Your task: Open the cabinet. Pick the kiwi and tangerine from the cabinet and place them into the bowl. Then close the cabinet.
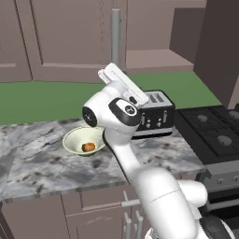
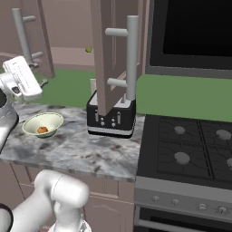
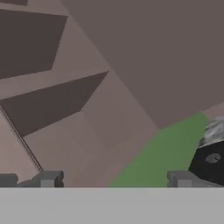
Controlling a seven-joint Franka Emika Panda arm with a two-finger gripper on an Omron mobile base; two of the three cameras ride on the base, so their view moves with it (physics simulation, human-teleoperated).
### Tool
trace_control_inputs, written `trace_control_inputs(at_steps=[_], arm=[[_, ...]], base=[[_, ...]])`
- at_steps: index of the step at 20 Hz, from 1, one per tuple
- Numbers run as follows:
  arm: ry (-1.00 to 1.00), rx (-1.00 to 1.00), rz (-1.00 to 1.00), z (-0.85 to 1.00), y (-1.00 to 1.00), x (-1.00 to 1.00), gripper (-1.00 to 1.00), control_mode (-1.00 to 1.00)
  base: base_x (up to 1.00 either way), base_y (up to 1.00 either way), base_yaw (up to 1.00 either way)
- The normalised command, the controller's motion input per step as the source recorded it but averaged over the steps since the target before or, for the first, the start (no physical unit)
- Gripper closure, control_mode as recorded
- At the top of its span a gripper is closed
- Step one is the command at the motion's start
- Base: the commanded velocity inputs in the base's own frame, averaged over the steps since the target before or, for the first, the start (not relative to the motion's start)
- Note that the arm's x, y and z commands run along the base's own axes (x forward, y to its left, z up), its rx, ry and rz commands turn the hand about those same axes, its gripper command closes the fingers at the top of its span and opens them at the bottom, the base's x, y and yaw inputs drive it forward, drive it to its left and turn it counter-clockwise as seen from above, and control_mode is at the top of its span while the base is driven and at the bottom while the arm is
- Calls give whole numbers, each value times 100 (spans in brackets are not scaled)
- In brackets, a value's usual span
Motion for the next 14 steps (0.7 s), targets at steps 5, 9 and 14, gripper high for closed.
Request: trace_control_inputs(at_steps=[5,9,14], arm=[[6,9,0,-14,-78,100,-100,-100],[6,0,0,-29,-62,100,-100,-100],[8,0,0,-23,-44,100,-100,-100]], base=[[0,0,0],[0,0,0],[0,0,0]])
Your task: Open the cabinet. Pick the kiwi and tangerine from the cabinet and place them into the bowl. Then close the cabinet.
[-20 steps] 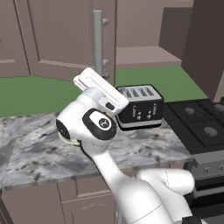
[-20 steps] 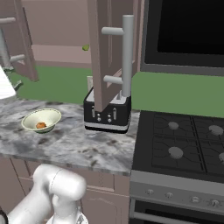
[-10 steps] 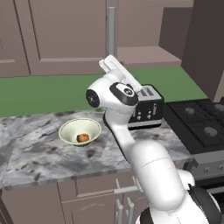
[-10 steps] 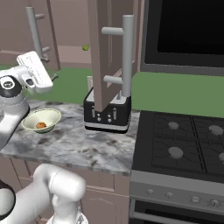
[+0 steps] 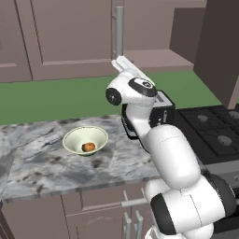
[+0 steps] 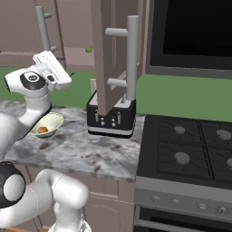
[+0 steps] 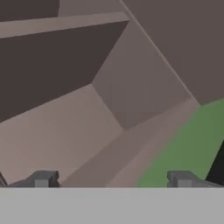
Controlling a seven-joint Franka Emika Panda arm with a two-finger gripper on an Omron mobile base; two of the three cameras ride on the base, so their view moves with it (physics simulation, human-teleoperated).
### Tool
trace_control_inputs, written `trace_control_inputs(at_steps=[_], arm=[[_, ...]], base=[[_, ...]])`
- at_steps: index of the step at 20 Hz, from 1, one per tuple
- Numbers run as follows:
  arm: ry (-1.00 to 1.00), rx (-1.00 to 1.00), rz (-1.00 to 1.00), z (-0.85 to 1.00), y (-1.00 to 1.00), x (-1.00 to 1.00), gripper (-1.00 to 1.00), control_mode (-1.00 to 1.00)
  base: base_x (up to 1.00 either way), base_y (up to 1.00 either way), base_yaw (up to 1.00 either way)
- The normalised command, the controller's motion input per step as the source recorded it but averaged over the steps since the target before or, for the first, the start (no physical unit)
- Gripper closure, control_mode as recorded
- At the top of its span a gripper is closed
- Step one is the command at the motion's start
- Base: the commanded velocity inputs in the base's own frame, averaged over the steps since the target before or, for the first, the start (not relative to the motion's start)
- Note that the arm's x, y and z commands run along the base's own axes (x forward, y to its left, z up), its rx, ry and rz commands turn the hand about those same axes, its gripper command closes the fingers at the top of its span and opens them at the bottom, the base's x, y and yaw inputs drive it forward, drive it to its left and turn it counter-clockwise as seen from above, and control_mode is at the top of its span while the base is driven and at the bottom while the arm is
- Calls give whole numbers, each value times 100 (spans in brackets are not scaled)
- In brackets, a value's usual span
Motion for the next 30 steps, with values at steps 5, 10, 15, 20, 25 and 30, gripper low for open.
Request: trace_control_inputs(at_steps=[5,10,15,20,25,30], arm=[[9,0,0,-29,-44,100,-100,-100],[14,0,-3,-35,-52,100,-100,-100],[8,0,-3,-13,-19,43,-100,-100],[-6,1,0,87,46,-100,-100,-100],[1,4,0,100,40,-100,-100,-100],[23,12,0,100,3,-100,-100,-100]], base=[[0,0,0],[0,0,0],[0,0,0],[0,0,0],[0,0,0],[0,0,0]])
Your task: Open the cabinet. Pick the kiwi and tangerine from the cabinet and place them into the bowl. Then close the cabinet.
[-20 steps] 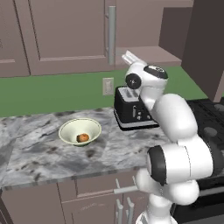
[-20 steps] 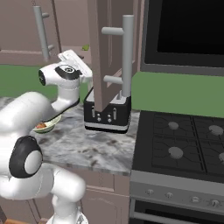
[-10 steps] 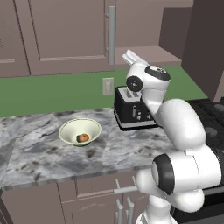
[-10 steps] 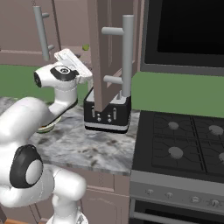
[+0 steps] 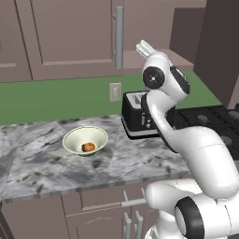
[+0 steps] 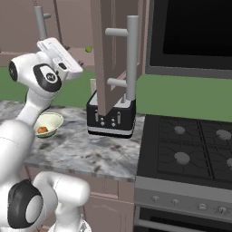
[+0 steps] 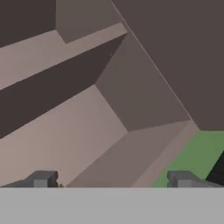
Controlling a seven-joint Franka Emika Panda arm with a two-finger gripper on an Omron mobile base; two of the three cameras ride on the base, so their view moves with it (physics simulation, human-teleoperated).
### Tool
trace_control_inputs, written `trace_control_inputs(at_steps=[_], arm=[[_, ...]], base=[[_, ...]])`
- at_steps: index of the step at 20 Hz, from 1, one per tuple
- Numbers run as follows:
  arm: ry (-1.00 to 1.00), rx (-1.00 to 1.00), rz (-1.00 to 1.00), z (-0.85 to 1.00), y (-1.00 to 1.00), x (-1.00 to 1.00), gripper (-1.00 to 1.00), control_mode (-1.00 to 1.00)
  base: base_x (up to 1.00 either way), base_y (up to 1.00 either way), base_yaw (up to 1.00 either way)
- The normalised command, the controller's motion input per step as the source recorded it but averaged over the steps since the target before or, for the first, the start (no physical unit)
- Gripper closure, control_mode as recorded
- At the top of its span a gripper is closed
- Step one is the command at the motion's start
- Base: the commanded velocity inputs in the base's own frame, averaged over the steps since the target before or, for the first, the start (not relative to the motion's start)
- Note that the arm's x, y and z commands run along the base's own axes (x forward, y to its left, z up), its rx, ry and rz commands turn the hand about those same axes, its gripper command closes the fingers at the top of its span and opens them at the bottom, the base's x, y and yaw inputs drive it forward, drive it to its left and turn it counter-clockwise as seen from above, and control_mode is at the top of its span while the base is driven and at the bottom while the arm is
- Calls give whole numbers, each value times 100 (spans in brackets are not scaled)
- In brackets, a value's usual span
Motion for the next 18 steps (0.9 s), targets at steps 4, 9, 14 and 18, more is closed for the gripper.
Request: trace_control_inputs(at_steps=[4,9,14,18], arm=[[39,5,0,60,0,-100,-100,-100],[5,0,1,0,0,-28,-100,-100],[0,-1,5,-1,3,-43,-100,-100],[2,-1,2,0,3,-89,-100,-100]], base=[[0,0,0],[0,0,0],[0,0,0],[0,0,0]])
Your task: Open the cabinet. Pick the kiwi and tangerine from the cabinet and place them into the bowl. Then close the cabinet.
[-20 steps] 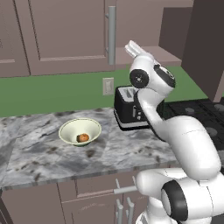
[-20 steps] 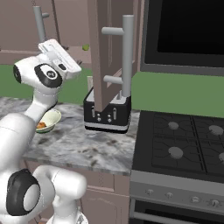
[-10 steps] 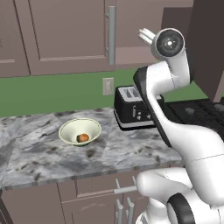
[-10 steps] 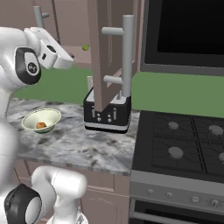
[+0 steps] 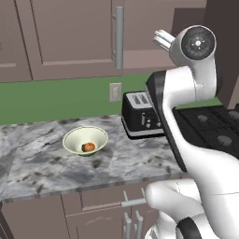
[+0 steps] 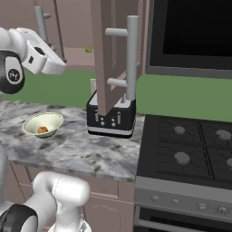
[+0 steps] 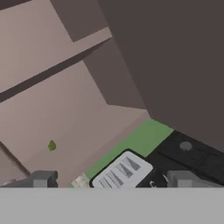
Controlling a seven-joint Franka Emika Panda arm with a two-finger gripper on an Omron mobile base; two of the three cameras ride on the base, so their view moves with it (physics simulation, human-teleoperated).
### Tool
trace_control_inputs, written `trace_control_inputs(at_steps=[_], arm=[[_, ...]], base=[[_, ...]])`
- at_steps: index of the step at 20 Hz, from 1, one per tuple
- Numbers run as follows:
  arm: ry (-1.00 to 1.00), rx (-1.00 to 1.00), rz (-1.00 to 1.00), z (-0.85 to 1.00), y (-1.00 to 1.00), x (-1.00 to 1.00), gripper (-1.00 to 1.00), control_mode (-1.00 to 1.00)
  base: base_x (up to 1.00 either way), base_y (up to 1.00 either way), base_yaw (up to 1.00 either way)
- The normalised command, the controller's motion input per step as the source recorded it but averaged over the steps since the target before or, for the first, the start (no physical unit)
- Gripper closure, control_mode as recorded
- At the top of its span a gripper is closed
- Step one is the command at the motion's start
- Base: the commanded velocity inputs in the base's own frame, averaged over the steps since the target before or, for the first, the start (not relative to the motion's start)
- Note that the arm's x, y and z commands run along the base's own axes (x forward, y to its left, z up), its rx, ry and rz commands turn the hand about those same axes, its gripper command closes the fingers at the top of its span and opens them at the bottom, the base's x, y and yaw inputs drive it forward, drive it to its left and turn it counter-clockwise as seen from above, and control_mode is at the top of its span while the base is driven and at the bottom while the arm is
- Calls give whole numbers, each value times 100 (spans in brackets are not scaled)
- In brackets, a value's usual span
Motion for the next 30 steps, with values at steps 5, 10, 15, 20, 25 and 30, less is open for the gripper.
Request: trace_control_inputs(at_steps=[5,10,15,20,25,30], arm=[[0,-7,4,0,0,-100,-100,-100],[0,-9,8,-2,0,-100,-100,-100],[6,-1,1,21,8,-100,-100,-100],[10,0,3,18,0,-100,-100,-100],[17,0,4,3,-13,-100,-100,-100],[11,-15,10,-32,-27,-82,-100,-100]], base=[[0,0,0],[0,0,0],[0,0,0],[0,0,0],[0,0,0],[0,0,0]])
